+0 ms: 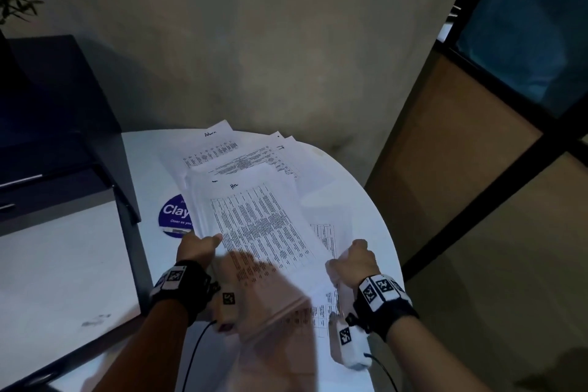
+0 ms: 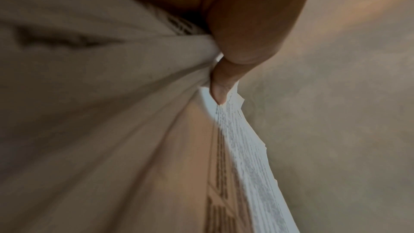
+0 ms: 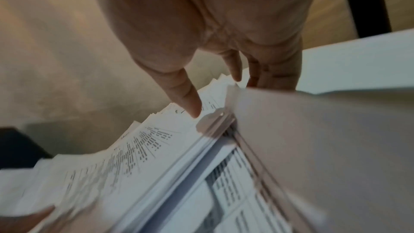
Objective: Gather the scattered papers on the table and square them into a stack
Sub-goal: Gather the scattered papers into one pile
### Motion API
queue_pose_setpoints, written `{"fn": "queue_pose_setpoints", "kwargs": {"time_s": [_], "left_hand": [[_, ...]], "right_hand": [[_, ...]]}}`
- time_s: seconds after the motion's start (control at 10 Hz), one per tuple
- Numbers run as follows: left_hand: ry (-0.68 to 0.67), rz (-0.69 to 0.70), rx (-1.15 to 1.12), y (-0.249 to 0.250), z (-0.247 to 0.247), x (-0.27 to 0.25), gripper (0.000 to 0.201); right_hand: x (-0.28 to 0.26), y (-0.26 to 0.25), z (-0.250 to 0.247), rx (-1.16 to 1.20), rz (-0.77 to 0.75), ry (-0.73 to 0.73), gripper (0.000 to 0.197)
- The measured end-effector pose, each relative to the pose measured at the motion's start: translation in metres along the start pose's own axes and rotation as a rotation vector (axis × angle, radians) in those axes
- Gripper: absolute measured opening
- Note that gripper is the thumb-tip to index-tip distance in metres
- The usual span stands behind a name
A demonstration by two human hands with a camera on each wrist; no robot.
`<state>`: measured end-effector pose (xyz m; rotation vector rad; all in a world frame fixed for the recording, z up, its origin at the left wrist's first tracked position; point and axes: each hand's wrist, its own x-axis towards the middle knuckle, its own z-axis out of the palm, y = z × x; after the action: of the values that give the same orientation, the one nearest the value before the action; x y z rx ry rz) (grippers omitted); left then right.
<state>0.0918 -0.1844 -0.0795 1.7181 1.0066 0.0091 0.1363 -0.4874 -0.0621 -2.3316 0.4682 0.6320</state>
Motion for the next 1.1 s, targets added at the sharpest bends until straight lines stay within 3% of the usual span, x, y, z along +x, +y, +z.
{"fn": "queue_pose_setpoints", "kwargs": {"time_s": [0.1, 0.3, 0.5, 0.6, 0.7, 0.8, 0.9, 1.0, 1.1], "left_hand": [[0.005, 0.010, -0.003, -0.002, -0.001, 0.000, 0.077], [-0.001, 0.018, -0.026, 0.000, -0.002, -0.003, 0.075], [-0.005, 0.005, -0.028, 0.000, -0.003, -0.002, 0.068], [0.015, 0.009, -0.033, -0.005, -0.001, 0.004, 0.057], [0.000, -0.011, -0.017, -0.005, 0.000, 0.004, 0.050], [-0.001, -0.056, -0.047, -0.005, 0.001, 0.007, 0.045], [-0.008, -0.066, -0.071, -0.004, 0.001, 0.007, 0.042], [-0.009, -0.082, -0.083, 0.005, 0.000, 0.000, 0.038], [-0.021, -0.111, -0.085, 0.004, 0.000, 0.001, 0.037]], "right_hand": [[0.007, 0.007, -0.002, 0.196, 0.010, -0.023, 0.047], [0.019, 0.025, -0.013, 0.328, -0.120, -0.174, 0.025], [0.023, 0.029, -0.076, 0.333, -0.238, 0.068, 0.022], [0.005, -0.001, -0.124, 0.268, -0.452, 0.142, 0.009], [-0.012, -0.029, -0.153, 0.369, -0.571, 0.174, 0.012], [-0.022, -0.060, -0.190, 0.629, -0.661, 0.260, 0.021], [-0.025, -0.076, -0.194, 0.764, -0.671, 0.165, 0.023], [-0.018, -0.093, -0.149, 0.897, -0.658, -0.070, 0.021], [0.003, -0.095, -0.097, 0.706, -0.649, -0.033, 0.019]]}}
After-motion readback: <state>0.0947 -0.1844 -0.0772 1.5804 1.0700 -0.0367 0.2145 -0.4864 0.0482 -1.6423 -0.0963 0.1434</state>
